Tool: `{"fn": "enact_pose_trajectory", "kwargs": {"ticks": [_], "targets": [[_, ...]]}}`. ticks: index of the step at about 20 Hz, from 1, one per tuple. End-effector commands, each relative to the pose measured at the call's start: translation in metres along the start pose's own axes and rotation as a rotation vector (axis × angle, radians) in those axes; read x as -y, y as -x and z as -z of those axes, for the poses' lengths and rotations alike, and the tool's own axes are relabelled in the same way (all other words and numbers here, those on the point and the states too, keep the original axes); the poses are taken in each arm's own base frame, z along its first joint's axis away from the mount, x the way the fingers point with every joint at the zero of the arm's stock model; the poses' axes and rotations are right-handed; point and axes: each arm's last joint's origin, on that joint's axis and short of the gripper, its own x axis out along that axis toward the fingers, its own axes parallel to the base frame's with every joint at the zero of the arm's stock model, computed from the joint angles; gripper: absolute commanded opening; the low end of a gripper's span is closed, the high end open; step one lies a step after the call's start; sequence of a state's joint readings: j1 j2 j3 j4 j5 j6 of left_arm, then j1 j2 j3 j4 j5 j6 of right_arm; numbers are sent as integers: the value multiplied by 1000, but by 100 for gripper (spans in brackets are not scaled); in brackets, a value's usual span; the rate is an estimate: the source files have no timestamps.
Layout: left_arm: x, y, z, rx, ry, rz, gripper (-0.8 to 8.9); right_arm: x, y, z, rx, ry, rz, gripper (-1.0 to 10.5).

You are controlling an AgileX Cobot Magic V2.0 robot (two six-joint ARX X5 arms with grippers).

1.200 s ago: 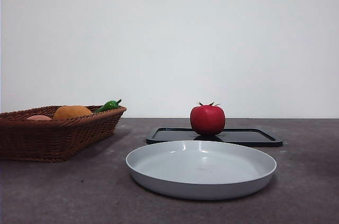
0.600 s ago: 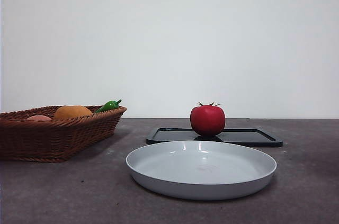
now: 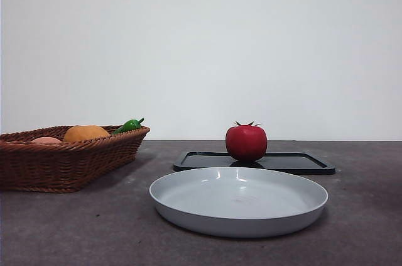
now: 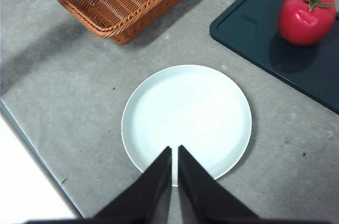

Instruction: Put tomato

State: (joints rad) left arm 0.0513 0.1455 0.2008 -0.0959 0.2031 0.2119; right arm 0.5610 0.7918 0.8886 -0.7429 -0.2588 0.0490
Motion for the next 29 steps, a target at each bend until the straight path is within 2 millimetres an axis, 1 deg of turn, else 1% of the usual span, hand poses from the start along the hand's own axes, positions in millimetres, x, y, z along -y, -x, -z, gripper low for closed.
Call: {"fn": "enact_pose_trajectory", "kwargs": {"ticks": [1, 7, 12, 15, 29], "targets": [[3, 0, 15, -4, -3, -9, 9, -1, 0, -3, 12, 4, -8, 8], [7, 0, 45, -71, 6, -57, 9, -1, 0, -3, 12, 4, -8, 8], [10, 1, 58, -179, 26, -34, 9, -1, 0, -3, 12, 4, -8, 8], [11, 1, 59, -186, 74, -37, 9, -1, 0, -3, 12, 4, -8, 8], [11, 1, 59, -186, 74, -36, 9, -1, 0, -3, 11, 4, -8, 8]]}}
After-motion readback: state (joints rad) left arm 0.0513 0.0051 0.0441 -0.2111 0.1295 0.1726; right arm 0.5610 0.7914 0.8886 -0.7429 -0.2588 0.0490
